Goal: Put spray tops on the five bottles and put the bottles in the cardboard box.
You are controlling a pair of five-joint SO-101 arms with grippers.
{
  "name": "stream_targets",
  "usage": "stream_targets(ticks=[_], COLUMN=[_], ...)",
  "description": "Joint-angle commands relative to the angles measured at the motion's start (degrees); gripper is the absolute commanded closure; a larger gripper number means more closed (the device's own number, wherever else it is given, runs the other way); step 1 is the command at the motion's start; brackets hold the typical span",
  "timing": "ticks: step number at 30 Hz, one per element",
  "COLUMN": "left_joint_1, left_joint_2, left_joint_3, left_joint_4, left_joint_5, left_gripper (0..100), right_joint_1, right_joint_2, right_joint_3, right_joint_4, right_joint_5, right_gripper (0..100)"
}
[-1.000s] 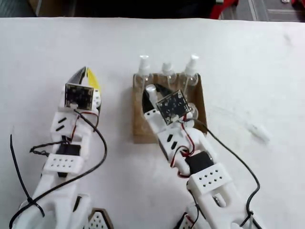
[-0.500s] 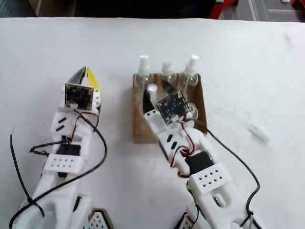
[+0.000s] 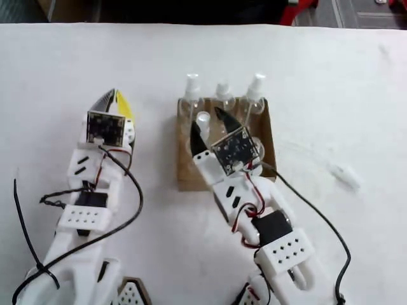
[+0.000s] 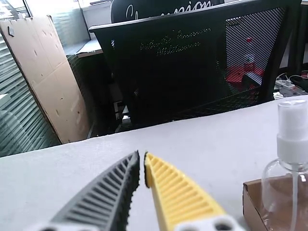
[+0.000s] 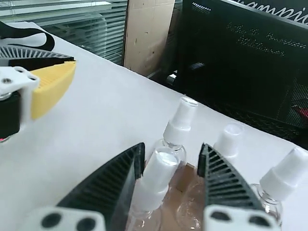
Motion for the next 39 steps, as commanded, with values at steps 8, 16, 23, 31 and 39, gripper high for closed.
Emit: stream_targets(ticks=[8, 16, 23, 31, 39], left_joint_1=[0.5, 0.5, 0.5, 0.5, 0.5], left_joint_2=[-0.2, -0.2, -0.2, -0.2, -0.2], left_joint_3=[-1.1, -1.1, -1.1, -1.1, -1.1], left_joint_4=[-1.5, -1.5, -1.5, -1.5, -1.5], left_joint_5=[0.2, 0.2, 0.2, 0.2, 0.2], left_gripper=[98, 98, 98, 98, 98], right_joint_1=[0.6, 0.5, -1.2, -2.1, -2.5], right_joint_2=[6.0, 17.7, 16.4, 16.4, 15.3], right_joint_3=[-10.3, -20.3, -20.0, -20.0, -20.1], right_joint_4=[7.7, 14.2, 15.3, 15.7, 19.0], right_joint_5=[-6.3, -11.8, -11.6, -11.4, -11.4], right_gripper=[83.9, 84.2, 84.3, 84.3, 84.3])
